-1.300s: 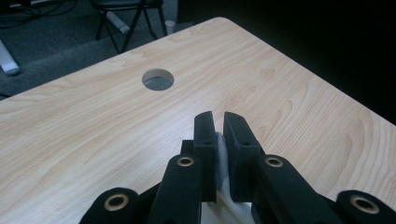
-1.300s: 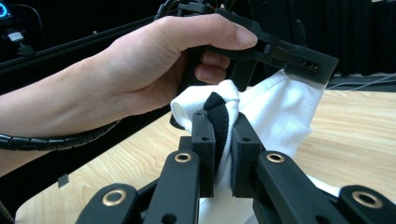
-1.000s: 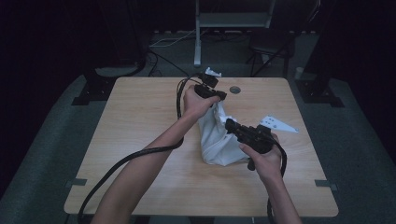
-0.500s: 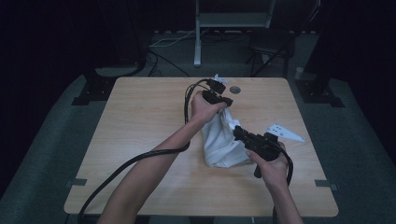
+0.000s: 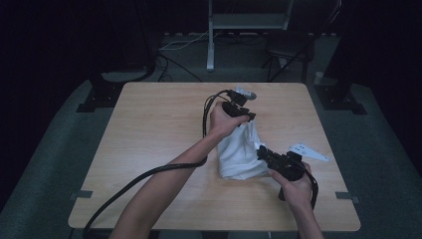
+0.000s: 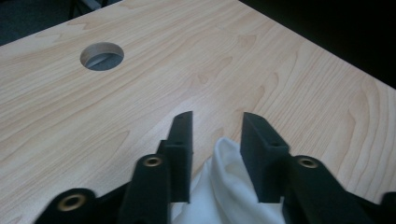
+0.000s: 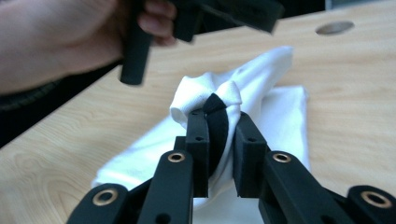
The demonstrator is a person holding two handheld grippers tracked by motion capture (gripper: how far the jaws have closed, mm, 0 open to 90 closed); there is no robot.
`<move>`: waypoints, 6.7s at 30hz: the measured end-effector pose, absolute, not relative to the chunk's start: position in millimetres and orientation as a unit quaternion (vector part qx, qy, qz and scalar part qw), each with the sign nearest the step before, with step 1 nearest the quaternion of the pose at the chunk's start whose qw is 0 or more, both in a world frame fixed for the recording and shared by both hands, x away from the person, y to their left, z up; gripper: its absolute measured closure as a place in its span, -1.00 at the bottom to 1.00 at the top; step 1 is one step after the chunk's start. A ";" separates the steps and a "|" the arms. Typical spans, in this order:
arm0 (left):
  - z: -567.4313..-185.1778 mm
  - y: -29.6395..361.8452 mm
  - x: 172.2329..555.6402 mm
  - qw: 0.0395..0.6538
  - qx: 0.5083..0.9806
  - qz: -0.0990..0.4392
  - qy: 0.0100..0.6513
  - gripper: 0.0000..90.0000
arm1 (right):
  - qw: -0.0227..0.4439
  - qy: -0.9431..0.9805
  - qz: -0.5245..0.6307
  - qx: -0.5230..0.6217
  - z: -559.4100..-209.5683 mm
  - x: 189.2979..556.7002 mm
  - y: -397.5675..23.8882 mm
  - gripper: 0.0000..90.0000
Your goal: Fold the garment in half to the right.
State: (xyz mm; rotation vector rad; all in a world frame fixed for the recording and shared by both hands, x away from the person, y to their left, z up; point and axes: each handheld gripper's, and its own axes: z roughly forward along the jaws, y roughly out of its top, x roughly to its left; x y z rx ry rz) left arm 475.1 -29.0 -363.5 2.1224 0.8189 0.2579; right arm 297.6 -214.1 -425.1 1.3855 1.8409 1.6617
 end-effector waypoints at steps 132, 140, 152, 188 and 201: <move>-411.2 172.8 318.1 0.374 0.880 0.087 0.278 -0.52 | 0.050 0.771 0.428 0.468 -428.5 306.7 -110.2 0.54; -406.8 164.0 319.6 0.408 0.871 0.072 0.265 -0.52 | 0.092 0.733 0.488 0.465 -412.4 311.2 -109.9 0.38; -427.0 162.2 312.0 0.402 0.879 0.059 0.249 -0.52 | 0.050 0.770 0.443 0.456 -438.1 310.8 -97.3 0.39; -426.5 150.8 302.9 0.426 0.866 0.064 0.252 -0.52 | 0.109 0.757 0.444 0.468 -415.0 384.4 -85.5 -0.08; -432.2 150.6 303.5 0.418 0.872 0.062 0.246 -0.52 | 0.078 0.758 0.442 0.474 -426.5 420.2 -64.2 -0.14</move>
